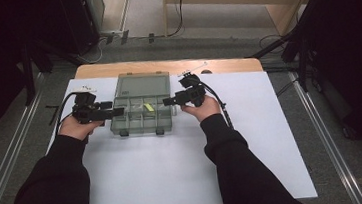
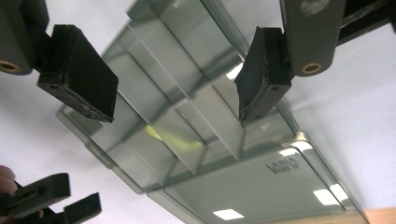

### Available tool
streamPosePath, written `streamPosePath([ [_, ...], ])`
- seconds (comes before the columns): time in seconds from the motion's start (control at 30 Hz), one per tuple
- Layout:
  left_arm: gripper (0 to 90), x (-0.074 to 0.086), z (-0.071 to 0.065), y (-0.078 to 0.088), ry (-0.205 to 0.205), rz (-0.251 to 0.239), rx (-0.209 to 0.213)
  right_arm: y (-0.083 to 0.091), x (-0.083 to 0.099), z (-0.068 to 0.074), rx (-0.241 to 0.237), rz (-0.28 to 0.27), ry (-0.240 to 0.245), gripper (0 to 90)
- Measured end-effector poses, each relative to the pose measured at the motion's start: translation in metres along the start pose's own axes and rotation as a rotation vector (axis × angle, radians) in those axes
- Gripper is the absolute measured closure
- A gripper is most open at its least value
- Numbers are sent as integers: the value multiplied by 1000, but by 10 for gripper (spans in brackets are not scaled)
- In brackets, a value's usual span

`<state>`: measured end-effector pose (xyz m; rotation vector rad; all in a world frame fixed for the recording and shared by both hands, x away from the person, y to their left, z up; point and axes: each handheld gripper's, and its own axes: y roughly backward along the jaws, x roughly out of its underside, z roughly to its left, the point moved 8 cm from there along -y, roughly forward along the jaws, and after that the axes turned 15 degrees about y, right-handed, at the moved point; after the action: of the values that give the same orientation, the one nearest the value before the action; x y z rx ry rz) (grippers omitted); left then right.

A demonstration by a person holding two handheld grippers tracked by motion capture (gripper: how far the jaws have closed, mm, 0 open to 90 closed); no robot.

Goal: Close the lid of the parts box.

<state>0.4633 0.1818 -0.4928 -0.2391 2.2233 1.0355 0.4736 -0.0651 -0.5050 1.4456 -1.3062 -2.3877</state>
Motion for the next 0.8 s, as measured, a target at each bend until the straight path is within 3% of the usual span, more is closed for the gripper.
streamPosePath([
  [0.27, 295, -17, 9, -7, 9, -2, -17, -4, -7, -12, 15, 6, -22, 322],
  [0.4, 295, -27, 12, -11, 43, -21, -8, -7, -11, -18, 11, -6, -40, 326],
  [0.7, 295, -38, 28, -20, 51, -20, -66, -17, -19, -24, 37, 22, -51, 315],
  [0.8, 295, -41, 31, -22, 71, -24, -76, -20, -23, -26, 47, 17, -64, 312],
])
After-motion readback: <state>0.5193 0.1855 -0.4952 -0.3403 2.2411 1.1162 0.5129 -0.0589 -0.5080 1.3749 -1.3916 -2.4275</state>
